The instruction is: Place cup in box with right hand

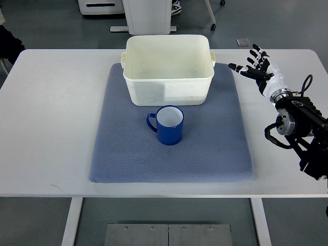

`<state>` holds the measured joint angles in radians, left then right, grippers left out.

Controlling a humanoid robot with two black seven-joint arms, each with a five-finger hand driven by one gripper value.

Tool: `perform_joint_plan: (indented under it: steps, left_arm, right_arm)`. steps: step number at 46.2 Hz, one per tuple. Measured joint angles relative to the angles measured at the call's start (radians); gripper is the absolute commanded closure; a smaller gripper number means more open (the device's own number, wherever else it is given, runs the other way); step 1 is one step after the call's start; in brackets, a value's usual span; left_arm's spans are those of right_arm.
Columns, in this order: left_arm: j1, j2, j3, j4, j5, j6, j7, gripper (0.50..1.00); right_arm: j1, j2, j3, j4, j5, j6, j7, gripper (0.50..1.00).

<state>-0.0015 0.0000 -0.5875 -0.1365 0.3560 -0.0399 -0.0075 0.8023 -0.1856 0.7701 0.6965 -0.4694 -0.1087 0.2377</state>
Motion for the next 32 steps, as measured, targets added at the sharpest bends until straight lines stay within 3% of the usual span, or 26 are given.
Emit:
perform_joint_plan:
  steps: [32]
  left_arm:
    - [0.005, 0.000, 0.000, 0.000, -0.002, 0.000, 0.000, 0.500]
  right_arm:
    - [-0.003, 0.001, 0.000, 0.000, 0.000, 0.001, 0.002, 0.505]
